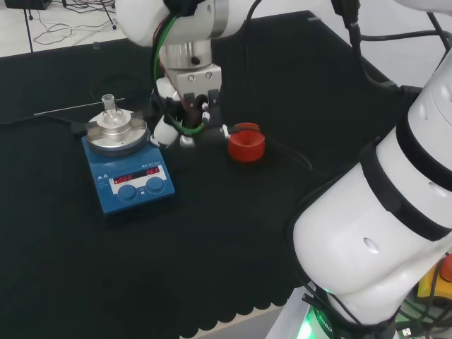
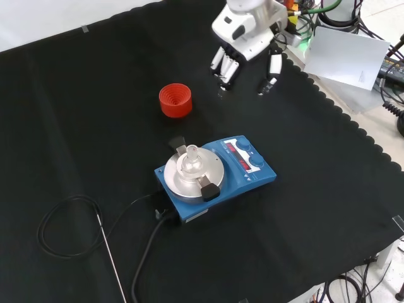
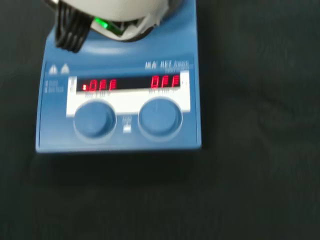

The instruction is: Turn on the heater.

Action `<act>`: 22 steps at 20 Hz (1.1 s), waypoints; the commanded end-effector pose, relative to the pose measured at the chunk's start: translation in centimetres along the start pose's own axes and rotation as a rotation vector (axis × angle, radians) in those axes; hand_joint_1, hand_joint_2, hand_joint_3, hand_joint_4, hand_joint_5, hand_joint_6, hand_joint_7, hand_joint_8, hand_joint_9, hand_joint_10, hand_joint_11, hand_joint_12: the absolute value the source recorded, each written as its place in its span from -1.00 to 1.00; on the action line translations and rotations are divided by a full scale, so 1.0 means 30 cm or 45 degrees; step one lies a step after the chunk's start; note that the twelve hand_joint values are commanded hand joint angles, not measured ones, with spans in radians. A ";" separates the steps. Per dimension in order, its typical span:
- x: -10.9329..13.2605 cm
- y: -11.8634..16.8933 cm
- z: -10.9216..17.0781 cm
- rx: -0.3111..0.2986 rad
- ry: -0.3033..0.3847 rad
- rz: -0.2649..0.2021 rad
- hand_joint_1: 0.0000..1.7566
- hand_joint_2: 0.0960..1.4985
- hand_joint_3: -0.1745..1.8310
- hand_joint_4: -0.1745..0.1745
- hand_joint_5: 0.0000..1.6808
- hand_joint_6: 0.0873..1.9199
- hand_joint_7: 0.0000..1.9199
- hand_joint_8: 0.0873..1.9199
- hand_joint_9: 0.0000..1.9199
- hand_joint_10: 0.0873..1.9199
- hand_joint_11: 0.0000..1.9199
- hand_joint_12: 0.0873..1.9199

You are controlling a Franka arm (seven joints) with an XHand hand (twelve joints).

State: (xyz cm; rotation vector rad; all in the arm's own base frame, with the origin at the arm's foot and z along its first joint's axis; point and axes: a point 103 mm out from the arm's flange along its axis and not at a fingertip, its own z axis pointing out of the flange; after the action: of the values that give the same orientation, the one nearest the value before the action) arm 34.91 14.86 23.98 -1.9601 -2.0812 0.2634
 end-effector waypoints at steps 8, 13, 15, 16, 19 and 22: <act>0.067 -0.070 0.153 0.231 -0.120 -0.043 0.30 -0.11 -0.13 -0.55 -0.49 -0.67 0.34 0.37 0.54 0.22 0.47 -0.03; 0.100 -0.069 0.192 0.384 -0.193 -0.090 0.50 -0.06 -0.03 -0.42 -0.65 -0.41 0.40 0.55 0.58 0.43 0.29 0.24; 0.108 -0.067 0.204 0.423 -0.200 -0.100 0.53 -0.06 -0.01 -0.38 -0.69 -0.39 0.40 0.56 0.58 0.44 0.27 0.27; 0.113 -0.065 0.210 0.440 -0.202 -0.106 0.54 -0.07 0.01 -0.35 -0.72 -0.42 0.41 0.56 0.58 0.44 0.26 0.29; 0.130 -0.060 0.224 0.474 -0.216 -0.127 0.54 -0.09 0.05 -0.27 -0.77 -0.54 0.41 0.57 0.58 0.44 0.25 0.31; 0.151 -0.060 0.242 0.504 -0.222 -0.151 0.55 -0.10 0.07 -0.23 -0.77 -0.63 0.41 0.57 0.59 0.44 0.24 0.32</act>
State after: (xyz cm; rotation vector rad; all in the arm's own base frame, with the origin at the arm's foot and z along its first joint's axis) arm 30.94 18.61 19.29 -1.7221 -2.0641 0.6657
